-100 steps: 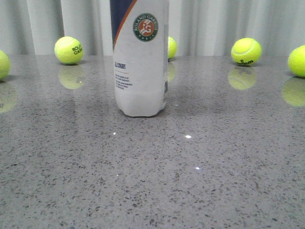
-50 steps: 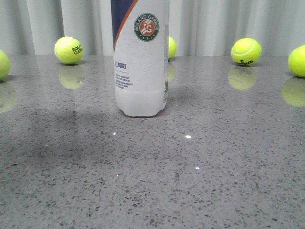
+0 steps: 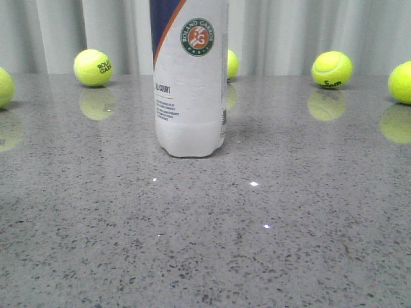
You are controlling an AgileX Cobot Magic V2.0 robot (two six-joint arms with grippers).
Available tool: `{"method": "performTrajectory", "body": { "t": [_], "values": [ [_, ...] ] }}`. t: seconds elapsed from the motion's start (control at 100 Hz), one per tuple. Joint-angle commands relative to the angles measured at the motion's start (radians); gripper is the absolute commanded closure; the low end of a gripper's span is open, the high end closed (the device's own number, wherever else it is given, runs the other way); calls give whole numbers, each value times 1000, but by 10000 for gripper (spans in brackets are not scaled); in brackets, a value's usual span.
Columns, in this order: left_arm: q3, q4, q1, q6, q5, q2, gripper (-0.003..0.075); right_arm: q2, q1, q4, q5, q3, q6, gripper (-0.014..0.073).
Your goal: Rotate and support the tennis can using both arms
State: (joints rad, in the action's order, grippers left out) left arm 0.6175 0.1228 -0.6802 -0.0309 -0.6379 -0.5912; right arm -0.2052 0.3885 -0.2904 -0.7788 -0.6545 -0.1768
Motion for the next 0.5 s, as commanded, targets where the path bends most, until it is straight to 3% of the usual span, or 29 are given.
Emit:
{"method": "performTrajectory", "body": {
  "t": [0.0, 0.19, 0.31, 0.49],
  "values": [
    [-8, 89, -6, -41, 63, 47, 739, -13, -6, -14, 70, -24, -6, 653],
    [-62, 186, 15, -126, 68, 119, 739, -13, -6, -14, 70, -24, -6, 653],
    [-112, 193, 114, -213, 111, 162, 739, -13, -6, -14, 70, -24, -6, 653],
    [-259, 179, 302, -213, 383, 249, 739, -13, -6, -14, 70, -24, -6, 653]
  ]
}}
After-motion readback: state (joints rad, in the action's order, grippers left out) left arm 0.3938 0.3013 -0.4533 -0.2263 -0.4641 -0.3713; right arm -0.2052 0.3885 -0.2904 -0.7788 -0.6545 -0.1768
